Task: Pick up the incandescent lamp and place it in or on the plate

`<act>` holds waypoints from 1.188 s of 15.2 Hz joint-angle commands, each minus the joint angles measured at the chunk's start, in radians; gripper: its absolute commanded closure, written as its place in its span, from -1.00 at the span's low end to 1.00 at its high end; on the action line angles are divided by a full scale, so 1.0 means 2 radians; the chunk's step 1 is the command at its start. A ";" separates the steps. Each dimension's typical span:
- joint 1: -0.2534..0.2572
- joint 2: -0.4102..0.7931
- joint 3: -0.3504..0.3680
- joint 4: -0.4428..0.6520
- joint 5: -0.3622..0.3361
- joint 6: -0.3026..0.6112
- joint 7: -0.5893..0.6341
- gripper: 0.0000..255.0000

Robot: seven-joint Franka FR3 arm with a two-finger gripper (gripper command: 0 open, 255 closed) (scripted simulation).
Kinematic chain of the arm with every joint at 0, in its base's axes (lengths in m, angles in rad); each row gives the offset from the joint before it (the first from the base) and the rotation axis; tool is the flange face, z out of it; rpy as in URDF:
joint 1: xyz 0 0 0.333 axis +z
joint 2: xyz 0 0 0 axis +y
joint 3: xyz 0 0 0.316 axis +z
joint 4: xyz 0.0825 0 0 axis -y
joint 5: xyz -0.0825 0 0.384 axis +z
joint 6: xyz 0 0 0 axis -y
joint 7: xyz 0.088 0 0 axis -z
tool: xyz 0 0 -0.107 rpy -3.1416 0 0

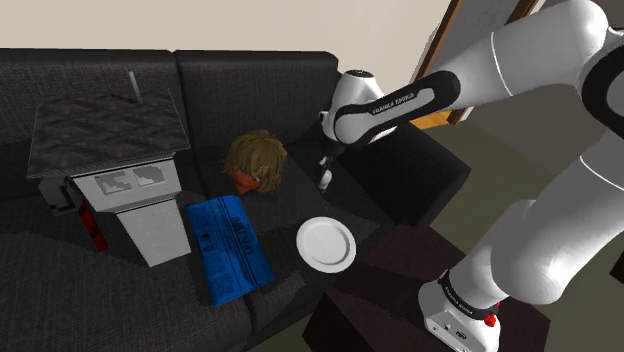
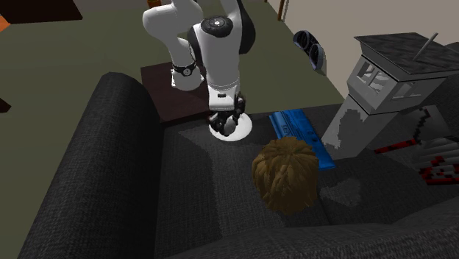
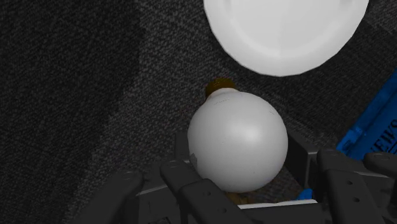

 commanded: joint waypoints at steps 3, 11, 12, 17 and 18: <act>0.013 -0.066 0.014 -0.074 -0.002 0.009 0.028 1.00; 0.048 -0.180 0.057 -0.187 0.016 0.012 0.090 1.00; 0.048 -0.173 0.057 -0.189 0.017 0.021 0.089 1.00; 0.049 -0.137 0.058 -0.199 0.019 0.067 0.087 1.00; 0.049 -0.130 0.058 -0.201 0.020 0.076 0.086 1.00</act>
